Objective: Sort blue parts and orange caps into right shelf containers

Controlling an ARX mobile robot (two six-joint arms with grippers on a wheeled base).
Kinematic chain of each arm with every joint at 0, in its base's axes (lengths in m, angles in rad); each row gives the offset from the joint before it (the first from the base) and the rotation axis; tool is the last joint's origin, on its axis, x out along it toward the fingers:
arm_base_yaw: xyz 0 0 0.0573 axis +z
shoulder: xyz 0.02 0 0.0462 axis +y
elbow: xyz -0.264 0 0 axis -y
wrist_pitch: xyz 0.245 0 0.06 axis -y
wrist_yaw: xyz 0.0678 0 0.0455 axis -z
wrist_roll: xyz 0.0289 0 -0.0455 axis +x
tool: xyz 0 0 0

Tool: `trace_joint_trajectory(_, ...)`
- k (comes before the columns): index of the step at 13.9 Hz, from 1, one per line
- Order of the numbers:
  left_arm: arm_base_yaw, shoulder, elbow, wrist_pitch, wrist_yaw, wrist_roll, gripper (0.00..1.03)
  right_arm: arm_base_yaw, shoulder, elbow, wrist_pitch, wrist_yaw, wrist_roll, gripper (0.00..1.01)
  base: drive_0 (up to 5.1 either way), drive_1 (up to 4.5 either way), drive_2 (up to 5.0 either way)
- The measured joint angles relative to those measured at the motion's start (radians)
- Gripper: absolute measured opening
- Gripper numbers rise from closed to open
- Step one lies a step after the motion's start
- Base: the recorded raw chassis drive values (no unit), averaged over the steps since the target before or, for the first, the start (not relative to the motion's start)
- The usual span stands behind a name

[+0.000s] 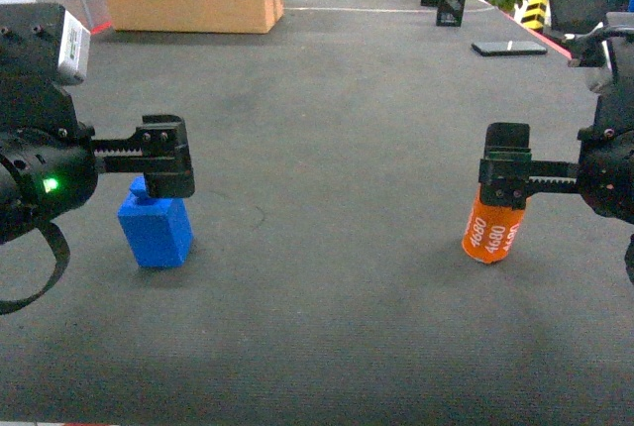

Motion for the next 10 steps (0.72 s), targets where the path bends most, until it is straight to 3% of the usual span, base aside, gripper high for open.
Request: trace_joint_trajectory(10,-0.002,0.121,0.028,0.005,0.01,0.0,0.98,0.028,0.097,0.021,0.008,0.008,0.027,0.98,0.0,0.0,0.0)
